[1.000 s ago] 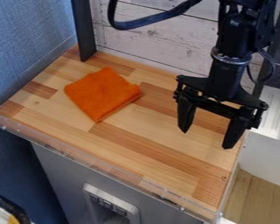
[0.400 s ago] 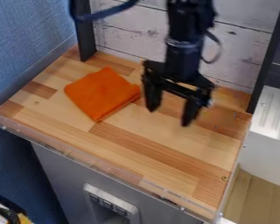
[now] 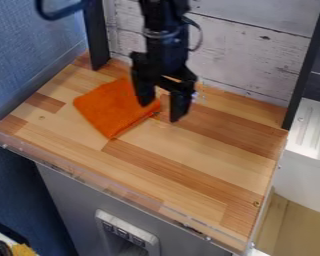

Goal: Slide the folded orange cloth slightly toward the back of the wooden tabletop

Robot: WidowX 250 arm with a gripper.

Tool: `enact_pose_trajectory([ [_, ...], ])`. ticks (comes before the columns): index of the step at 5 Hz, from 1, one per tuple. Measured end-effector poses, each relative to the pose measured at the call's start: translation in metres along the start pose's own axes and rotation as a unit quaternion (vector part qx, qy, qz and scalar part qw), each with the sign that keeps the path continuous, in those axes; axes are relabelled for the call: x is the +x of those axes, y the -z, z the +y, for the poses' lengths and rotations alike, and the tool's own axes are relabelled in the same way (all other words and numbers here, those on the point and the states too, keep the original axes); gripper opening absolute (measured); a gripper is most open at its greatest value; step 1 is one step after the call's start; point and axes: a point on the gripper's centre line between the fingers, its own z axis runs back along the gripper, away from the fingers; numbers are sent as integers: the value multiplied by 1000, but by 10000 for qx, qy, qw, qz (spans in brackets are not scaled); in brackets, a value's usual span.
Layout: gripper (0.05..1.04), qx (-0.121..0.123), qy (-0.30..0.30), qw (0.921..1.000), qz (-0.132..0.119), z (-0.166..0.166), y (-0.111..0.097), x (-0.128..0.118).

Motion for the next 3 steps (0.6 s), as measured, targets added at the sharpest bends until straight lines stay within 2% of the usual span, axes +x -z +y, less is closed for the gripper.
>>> enact_pose_trajectory([
  [1,999,40,152,9998,-112,24,0,-4],
  [2,999,40,256,9997,12,44,10,-6],
  [3,999,89,326,9994,104,59,12,-6],
])
